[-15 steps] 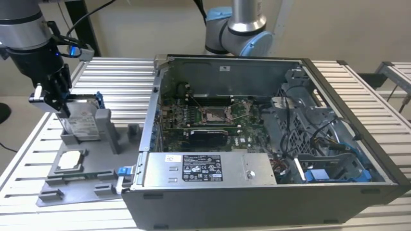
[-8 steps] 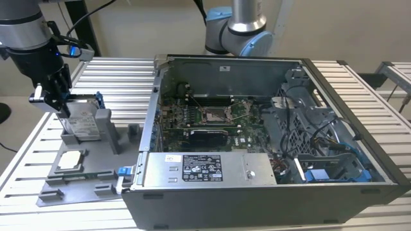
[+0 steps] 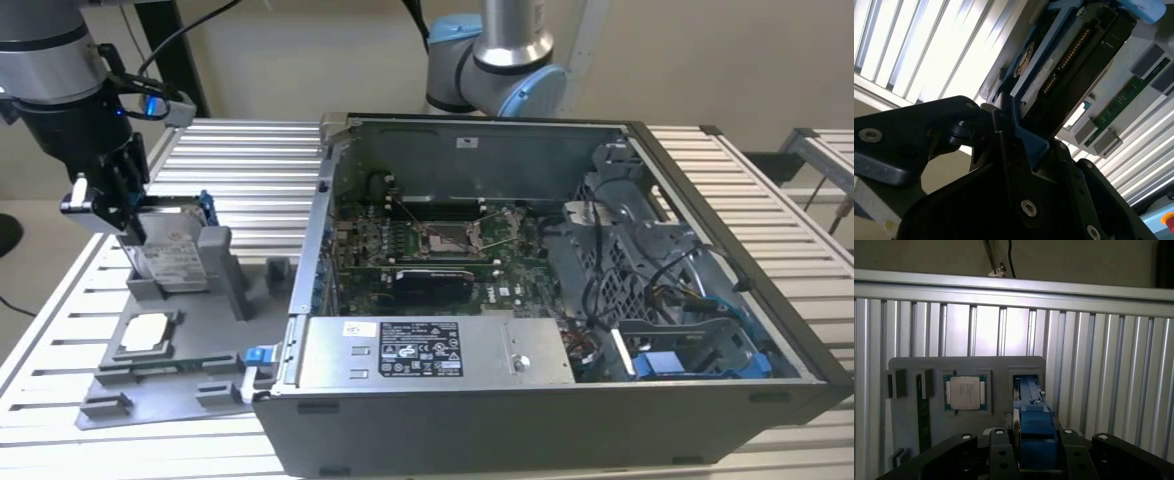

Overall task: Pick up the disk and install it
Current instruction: 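Pick up the disk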

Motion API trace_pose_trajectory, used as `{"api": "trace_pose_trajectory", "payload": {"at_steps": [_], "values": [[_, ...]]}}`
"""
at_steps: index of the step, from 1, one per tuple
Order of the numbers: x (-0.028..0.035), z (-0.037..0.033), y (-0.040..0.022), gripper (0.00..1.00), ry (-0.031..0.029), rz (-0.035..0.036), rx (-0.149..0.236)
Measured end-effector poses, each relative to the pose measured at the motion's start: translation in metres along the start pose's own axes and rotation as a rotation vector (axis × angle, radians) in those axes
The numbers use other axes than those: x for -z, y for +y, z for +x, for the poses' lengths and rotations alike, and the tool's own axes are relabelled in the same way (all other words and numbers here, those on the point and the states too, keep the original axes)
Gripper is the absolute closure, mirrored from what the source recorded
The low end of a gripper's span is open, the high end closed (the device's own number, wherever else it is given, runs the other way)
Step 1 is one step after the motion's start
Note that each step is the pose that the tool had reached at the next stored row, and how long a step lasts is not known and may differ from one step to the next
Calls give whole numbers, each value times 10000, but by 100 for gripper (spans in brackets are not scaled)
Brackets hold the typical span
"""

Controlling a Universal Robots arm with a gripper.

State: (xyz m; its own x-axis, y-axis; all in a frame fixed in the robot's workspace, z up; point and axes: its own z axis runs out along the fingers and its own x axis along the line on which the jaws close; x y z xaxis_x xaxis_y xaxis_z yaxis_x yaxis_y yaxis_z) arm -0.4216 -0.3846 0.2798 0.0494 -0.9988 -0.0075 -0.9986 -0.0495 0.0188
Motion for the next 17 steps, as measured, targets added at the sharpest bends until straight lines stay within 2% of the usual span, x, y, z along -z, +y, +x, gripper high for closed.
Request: {"api": "trace_pose_trajectory", "payload": {"at_steps": [13,17], "values": [[3,0,0,100,0,1,0],[47,0,3,100,0,-2,0]]}}
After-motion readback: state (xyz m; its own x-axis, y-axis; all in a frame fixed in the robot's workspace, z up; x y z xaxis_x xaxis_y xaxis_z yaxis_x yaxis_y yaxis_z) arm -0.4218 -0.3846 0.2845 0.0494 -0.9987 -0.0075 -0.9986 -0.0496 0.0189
